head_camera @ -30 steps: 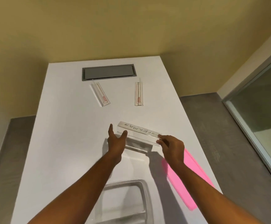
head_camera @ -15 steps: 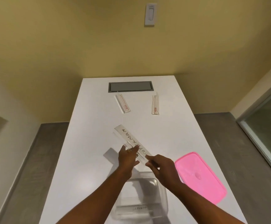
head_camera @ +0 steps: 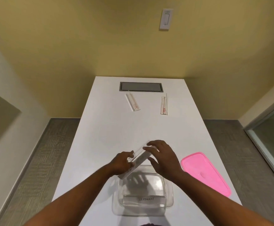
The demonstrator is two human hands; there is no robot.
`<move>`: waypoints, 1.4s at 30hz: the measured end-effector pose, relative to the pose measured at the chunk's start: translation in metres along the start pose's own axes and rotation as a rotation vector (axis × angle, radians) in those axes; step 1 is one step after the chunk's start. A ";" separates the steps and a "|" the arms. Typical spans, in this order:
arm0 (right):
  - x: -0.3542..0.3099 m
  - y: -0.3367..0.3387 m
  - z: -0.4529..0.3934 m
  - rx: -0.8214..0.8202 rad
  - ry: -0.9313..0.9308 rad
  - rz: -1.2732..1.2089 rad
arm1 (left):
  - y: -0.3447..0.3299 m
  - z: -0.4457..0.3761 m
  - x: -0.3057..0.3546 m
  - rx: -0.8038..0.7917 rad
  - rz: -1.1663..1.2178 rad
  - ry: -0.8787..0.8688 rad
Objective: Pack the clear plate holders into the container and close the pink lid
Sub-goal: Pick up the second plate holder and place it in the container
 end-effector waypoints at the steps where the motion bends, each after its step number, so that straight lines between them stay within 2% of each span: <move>1: -0.004 -0.006 0.000 -0.054 0.059 0.021 | -0.002 0.000 0.002 -0.035 -0.048 -0.021; 4: -0.003 -0.020 0.005 -0.170 0.108 0.062 | -0.008 -0.001 0.005 -0.124 -0.157 -0.083; 10: 0.011 -0.025 0.025 -0.296 -0.120 0.083 | -0.023 -0.004 0.002 -0.191 -0.296 -0.174; 16: 0.031 -0.027 0.054 -0.347 -0.355 0.024 | -0.026 0.002 -0.014 -0.081 -0.317 -0.220; 20: 0.036 -0.032 0.078 -0.394 -0.431 0.011 | -0.034 0.010 -0.030 -0.037 -0.354 -0.239; 28: 0.037 -0.056 0.097 -0.541 -0.430 0.076 | -0.065 0.014 -0.045 -0.037 -0.512 -0.197; 32: 0.032 -0.071 0.094 -0.599 -0.368 0.129 | -0.074 0.012 -0.046 0.045 -0.696 -0.208; 39: 0.032 -0.097 0.096 -0.714 -0.380 0.215 | -0.086 0.008 -0.043 0.136 -0.888 -0.284; 42: 0.031 -0.103 0.100 -0.746 -0.364 0.248 | -0.096 0.005 -0.042 0.118 -0.935 -0.268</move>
Point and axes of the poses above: each hand's wrist, its own z-axis away from the middle knuckle, its own y-axis out of the back of the hand, x = y × z, the point moved 7 cm from there along -z, towards the middle knuckle, and after that the axes turned 4 degrees about x, right-handed, at the moved point
